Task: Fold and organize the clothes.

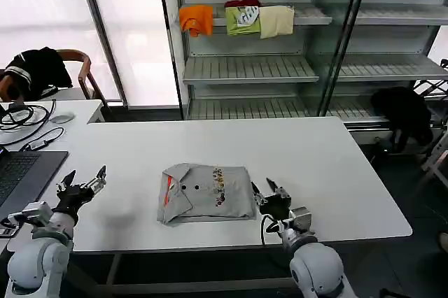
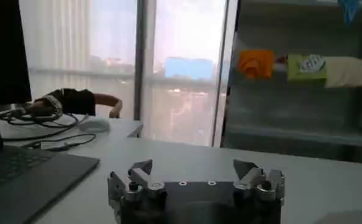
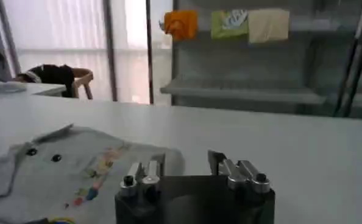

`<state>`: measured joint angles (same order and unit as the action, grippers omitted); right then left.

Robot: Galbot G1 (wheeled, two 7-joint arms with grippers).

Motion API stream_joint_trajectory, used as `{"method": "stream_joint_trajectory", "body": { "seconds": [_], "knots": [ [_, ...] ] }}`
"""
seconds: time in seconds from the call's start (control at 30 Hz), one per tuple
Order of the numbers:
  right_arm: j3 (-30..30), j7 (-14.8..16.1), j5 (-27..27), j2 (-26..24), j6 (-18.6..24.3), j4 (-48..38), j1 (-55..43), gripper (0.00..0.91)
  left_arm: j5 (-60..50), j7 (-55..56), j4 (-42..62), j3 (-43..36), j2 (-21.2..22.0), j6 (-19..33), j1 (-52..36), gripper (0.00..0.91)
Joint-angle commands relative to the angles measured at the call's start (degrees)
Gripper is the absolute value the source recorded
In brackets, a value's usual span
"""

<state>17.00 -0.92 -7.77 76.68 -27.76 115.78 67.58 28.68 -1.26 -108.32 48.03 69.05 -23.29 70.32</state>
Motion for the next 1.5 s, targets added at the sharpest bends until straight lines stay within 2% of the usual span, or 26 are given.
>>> {"method": "stream_joint_trajectory", "body": {
  "seconds": [0.03, 0.07, 0.1, 0.17, 0.27, 0.37, 0.43, 0.47, 0.53, 0.63, 0.8, 0.9, 1.0, 1.5],
  "knots": [
    [9.95, 4.11, 9.73, -4.94, -1.44, 2.01, -2.79, 0.907, 3.97, -0.30, -3.94, 1.18, 0.59, 0.26, 3.42, 0.907],
    [10.84, 3.33, 6.55, -5.40, -3.94, 0.76, -3.88, 0.907, 4.22, -0.25, -4.44, 1.49, 0.55, 0.02, 3.89, 0.907],
    [11.46, 3.48, 5.49, -5.41, -5.19, -0.32, -4.64, 0.907, 4.28, -0.22, -4.77, 1.73, 0.51, 0.02, 4.23, 0.907],
    [11.84, 5.07, 4.49, -5.52, -4.58, -2.43, -5.32, 0.907, 4.38, 0.12, -5.04, 1.93, 0.58, -0.03, 4.58, 0.907],
    [11.28, 5.17, 2.19, -4.83, -4.51, -3.00, -4.67, 0.907, 4.80, 0.58, -5.21, 1.78, 0.85, -0.15, 5.05, 0.907],
    [10.80, 5.64, 2.34, -3.99, -3.91, -3.65, -4.27, 0.907, 5.01, 0.85, -5.04, 1.26, 1.27, 0.05, 4.97, 0.907],
    [10.98, 6.83, 2.16, -3.79, -4.04, -3.81, -4.56, 0.907, 5.02, 0.85, -4.86, 0.94, 1.41, 0.24, 4.84, 0.907],
    [11.67, 8.78, 2.01, -3.84, -4.53, -4.11, -5.62, 0.907, 5.06, 0.88, -4.72, 0.75, 1.53, 0.30, 4.75, 0.907],
    [12.37, 10.20, 2.15, -4.42, -5.08, -4.35, -6.59, 0.907, 5.53, 0.87, -4.63, 0.61, 1.67, 0.48, 4.75, 0.907],
    [12.27, 11.12, 2.97, -5.67, -5.20, -4.31, -7.12, 0.907, 6.68, 0.87, -4.55, 0.67, 1.74, 0.82, 4.92, 0.907],
    [11.99, 11.05, 2.36, -6.40, -4.63, -4.18, -7.50, 0.907, 8.33, 1.90, -4.12, 0.97, 1.02, 4.16, 5.08, 0.907],
    [12.09, 12.23, -0.45, -7.08, 0.03, -4.17, -7.01, 0.907, 10.21, 1.85, -4.16, 1.25, 0.42, 4.23, 5.16, 0.907],
    [11.38, 12.09, -0.93, -7.08, 1.10, -3.61, -5.79, 0.907, 10.21, 1.71, -4.45, 0.91, 0.40, 4.39, 5.39, 0.907],
    [11.19, 10.89, -1.61, -6.62, 1.96, -4.86, -4.68, 0.907, 9.67, 1.35, -3.53, -0.18, 1.11, 5.53, 5.21, 0.907]
  ]
}}
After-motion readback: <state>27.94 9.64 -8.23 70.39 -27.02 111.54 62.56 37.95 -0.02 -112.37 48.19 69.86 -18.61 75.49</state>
